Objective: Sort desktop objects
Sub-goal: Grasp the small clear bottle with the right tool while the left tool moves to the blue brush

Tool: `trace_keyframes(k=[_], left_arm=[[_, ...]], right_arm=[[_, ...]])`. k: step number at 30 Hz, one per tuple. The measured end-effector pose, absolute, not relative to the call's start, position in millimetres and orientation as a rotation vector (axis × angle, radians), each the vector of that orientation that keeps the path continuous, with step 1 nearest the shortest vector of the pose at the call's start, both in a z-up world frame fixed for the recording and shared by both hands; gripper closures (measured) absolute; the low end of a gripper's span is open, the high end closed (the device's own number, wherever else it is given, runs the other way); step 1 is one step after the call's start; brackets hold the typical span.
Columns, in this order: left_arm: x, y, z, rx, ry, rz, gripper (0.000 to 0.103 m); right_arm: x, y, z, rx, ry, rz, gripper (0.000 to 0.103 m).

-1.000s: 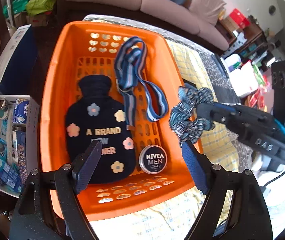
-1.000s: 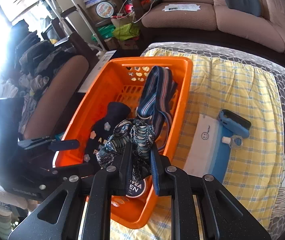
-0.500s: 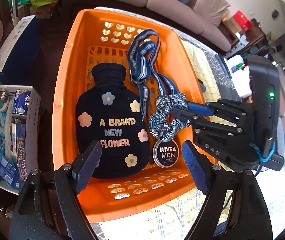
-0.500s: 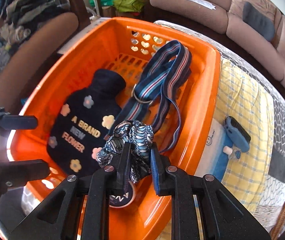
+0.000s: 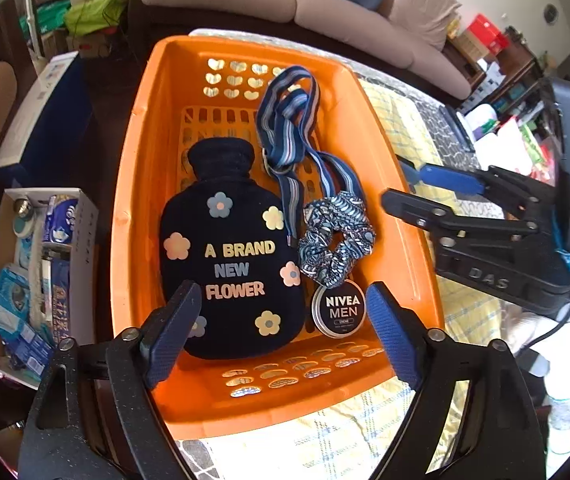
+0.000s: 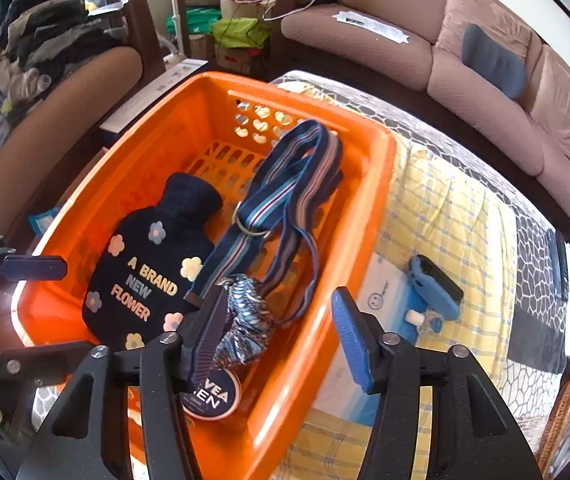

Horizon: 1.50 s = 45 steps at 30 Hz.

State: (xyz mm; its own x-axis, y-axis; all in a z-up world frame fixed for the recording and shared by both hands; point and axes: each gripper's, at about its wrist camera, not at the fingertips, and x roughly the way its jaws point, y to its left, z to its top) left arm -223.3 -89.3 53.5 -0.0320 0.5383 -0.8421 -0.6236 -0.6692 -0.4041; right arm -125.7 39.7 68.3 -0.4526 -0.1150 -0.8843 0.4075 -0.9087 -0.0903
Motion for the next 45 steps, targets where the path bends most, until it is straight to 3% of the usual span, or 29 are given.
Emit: trace_keyframes(k=[11,13,14,18,23,33,45], left_arm=[[-210.4,-85.9,73.4,-1.369,0.182,1.878,0.018],[-208.2,-84.8,77.1,-1.363,0.177,1.875,0.014],[-207.9,-83.9,78.2,-1.36,0.172,1.872,0.0],[-202.4,-78.3,84.6,-1.344,0.168,1.857,0.0],[-190.4,-58.5,89.2,-1.334,0.196,1.834,0.0],[-158.7,15.2,97.2,-1.28,0.293,1.775,0.0],[-183.4,104.4,95.9,-1.306,0.252,1.764,0.0]], right_arm=[[-104.5,68.2,81.3,1.432,0.375,-2.435,0.035],[-102.3,74.1,82.5,1.43,0.342,-2.432,0.026],[-101.2,77.2,83.3,1.427,0.322,-2.426,0.023],[-97.2,93.8,88.2,1.426,0.211,-2.394,0.005],[-92.7,130.9,98.8,1.418,0.134,-2.436,0.004],[-97.2,233.1,108.4,1.373,-0.197,-2.498,0.0],[-126.2,274.1,55.2,1.447,-0.226,-2.449,0.0]])
